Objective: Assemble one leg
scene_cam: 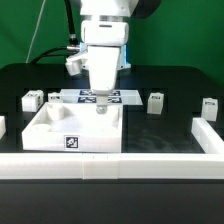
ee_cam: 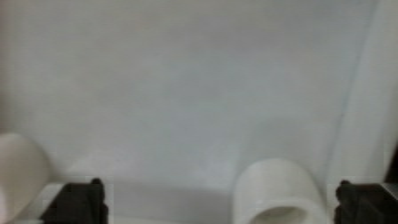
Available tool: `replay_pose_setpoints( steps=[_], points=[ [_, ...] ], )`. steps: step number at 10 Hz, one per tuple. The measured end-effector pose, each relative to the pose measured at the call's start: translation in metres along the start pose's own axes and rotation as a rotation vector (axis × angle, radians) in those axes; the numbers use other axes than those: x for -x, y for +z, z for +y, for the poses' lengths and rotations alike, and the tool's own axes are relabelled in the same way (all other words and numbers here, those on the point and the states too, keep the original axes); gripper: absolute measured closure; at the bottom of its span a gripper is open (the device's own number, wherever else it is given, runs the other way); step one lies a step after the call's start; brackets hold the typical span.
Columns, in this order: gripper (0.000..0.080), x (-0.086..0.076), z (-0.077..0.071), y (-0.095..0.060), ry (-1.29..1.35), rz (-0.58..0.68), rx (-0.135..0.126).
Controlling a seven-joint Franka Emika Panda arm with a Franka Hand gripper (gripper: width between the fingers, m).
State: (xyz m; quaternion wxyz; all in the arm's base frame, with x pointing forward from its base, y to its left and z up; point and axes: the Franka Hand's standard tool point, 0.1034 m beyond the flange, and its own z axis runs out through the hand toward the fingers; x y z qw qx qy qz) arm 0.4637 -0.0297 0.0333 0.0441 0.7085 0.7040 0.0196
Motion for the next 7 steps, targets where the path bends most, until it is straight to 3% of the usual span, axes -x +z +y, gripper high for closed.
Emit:
replay_pose_setpoints(
  steps=[2, 7],
  points=[
    [0.0150, 0.013, -0.020, 0.002, 0.012, -0.004, -0.019],
    [0.0150, 0.009, -0.034, 0.022, 0.042, 0.005, -0.054]
  ],
)
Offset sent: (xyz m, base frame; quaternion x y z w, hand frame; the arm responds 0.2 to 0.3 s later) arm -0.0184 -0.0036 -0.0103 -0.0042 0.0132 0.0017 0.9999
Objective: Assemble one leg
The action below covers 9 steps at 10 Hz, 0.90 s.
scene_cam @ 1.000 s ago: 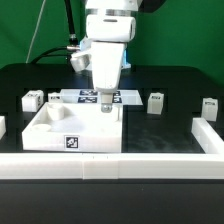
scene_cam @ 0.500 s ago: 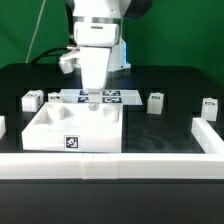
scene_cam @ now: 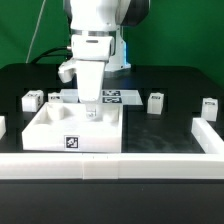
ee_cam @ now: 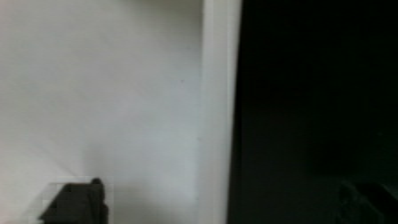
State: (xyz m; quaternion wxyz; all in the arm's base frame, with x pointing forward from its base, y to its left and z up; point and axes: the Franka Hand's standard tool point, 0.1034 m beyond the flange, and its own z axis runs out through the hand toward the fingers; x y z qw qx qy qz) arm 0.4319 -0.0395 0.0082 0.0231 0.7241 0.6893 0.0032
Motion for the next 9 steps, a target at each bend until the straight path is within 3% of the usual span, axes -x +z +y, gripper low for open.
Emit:
replay_pose_setpoints(
  steps=[2, 3, 4, 5, 7, 9],
  points=[
    [0.0150, -0.0037, 0.0034, -0.0007, 0.019, 0.000, 0.004],
    [0.0251, -0.0030, 0.0032, -0.0005, 0.020, -0.001, 0.003],
    [0.0429, -0.0027, 0.0030, -0.0004, 0.021, -0.001, 0.003],
    [0.0429, -0.0027, 0.0030, -0.0003, 0.021, -0.001, 0.003],
    [0.0732, -0.0027, 0.0030, -0.0003, 0.021, -0.001, 0.003],
    [0.0741, -0.0025, 0.0025, 0.0001, 0.021, -0.001, 0.001]
  ],
)
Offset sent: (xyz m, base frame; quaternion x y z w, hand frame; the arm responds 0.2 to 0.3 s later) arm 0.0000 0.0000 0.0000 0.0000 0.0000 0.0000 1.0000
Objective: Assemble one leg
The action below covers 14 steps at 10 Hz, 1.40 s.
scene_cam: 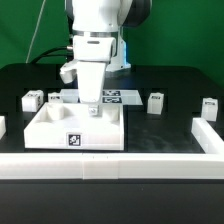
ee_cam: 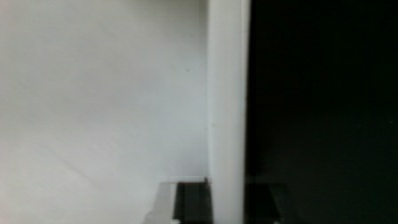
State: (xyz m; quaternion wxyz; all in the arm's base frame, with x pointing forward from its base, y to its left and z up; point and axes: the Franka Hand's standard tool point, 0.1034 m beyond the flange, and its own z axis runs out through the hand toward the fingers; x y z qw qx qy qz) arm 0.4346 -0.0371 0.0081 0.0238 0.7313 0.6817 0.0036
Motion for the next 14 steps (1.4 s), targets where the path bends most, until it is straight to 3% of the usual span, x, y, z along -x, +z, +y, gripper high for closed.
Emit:
replay_pose_setpoints(
  steps=[7, 13, 14],
  points=[
    [0.0741, -0.001, 0.000, 0.000, -0.001, 0.000, 0.000],
    [0.0740, -0.073, 0.023, -0.002, -0.087, 0.005, 0.010],
    [0.0740, -0.073, 0.024, -0.001, -0.088, 0.005, 0.012]
  ],
)
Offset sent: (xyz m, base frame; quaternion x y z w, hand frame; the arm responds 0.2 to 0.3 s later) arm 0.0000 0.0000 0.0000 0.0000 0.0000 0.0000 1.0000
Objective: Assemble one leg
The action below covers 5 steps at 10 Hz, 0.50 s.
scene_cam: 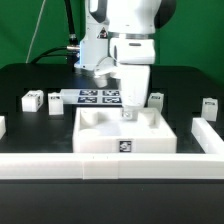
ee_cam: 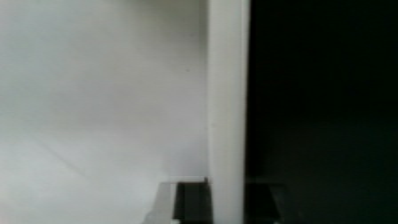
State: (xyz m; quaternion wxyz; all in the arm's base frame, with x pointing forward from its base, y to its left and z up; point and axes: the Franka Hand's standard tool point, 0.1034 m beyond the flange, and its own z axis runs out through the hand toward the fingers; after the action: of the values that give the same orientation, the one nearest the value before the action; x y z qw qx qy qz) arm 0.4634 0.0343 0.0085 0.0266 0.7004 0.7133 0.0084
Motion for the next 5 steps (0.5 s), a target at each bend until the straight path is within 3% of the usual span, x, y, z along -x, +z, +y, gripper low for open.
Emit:
replay_pose_setpoints(
  steps=[3, 5],
  points=[
    [0.0740, 0.0011, -0.0002, 0.0000, 0.003, 0.000, 0.000],
    [0.0740, -0.0077, 0.0071, 0.0002, -0.007, -0.002, -0.006]
  ],
)
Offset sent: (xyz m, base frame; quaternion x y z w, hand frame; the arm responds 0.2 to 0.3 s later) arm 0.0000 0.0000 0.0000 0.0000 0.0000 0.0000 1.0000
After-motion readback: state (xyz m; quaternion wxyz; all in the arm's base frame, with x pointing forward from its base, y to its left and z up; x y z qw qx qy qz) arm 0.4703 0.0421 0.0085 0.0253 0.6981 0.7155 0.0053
